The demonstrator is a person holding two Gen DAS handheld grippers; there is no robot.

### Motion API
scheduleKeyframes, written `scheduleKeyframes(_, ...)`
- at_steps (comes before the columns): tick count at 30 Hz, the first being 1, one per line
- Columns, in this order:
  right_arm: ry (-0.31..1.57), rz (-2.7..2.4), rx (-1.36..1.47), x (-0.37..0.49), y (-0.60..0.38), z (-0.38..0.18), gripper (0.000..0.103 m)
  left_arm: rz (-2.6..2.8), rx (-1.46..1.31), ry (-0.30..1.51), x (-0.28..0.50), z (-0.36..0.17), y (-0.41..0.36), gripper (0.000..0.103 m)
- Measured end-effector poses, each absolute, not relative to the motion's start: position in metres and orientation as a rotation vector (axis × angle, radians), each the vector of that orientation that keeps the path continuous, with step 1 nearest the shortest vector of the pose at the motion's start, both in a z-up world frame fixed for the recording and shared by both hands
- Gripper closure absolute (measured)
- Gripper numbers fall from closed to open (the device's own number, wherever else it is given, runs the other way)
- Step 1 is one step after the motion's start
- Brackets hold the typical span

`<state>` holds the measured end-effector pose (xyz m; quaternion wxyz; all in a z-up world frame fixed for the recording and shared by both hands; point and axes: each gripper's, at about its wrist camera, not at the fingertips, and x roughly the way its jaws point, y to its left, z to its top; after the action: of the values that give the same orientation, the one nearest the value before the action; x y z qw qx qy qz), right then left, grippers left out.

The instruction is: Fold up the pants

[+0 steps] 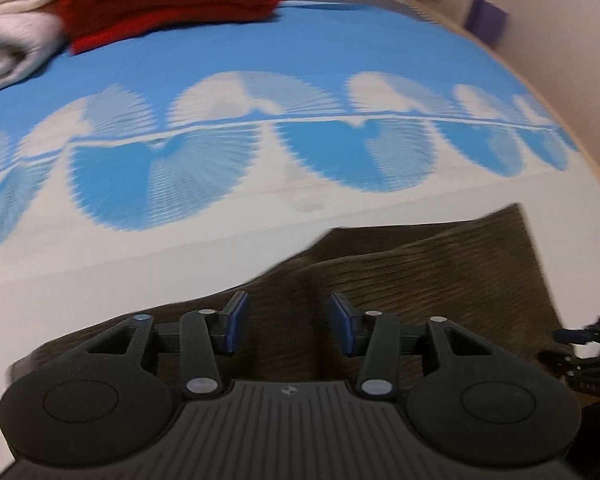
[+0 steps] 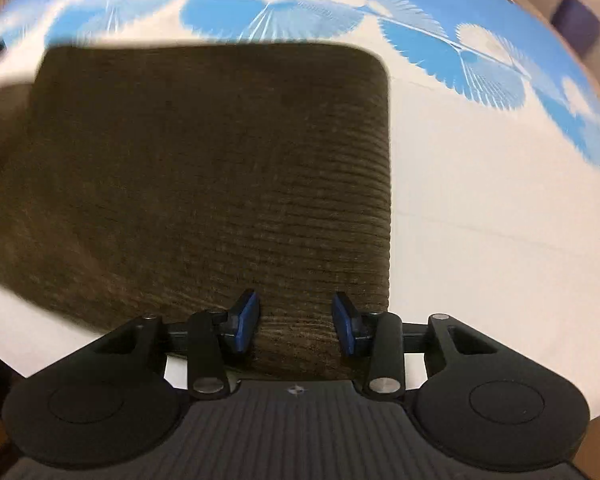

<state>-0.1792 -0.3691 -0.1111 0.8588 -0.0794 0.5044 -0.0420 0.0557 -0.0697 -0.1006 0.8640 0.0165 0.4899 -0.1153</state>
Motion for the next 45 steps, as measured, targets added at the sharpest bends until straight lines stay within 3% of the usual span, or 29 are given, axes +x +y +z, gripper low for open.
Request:
scheduleKeyframes(5, 0.968, -0.087, 0.003, -0.193, -0.392, -0.090, 0.058, -0.372, 0.060, 1.050, 0.068, -0.114, -0.112, 0.076)
scheduleKeyframes(9, 1.023, -0.172, 0.050, -0.188, -0.416, -0.097, 0.056, -0.378, 0.113, 1.109, 0.080, -0.139, -0.128, 0.086)
scheduleKeyframes(11, 1.061, -0.178, 0.113, -0.189, -0.425, -0.103, 0.052, -0.300, 0.171, 1.145, 0.088, -0.157, -0.128, 0.101)
scheduleKeyframes(15, 1.083, -0.187, 0.181, -0.186, -0.436, -0.108, 0.042, -0.222, 0.164, 1.183, 0.099, -0.177, -0.122, 0.100)
scheduleKeyframes(39, 1.117, -0.159, 0.299, -0.192, -0.449, -0.111, 0.041, -0.214, 0.162, 1.064, 0.088, -0.143, -0.128, 0.096)
scheduleKeyframes(45, 1.118, -0.162, 0.266, -0.189, -0.444, -0.114, 0.045, -0.195, 0.163, 1.074, 0.095, -0.150, -0.127, 0.096)
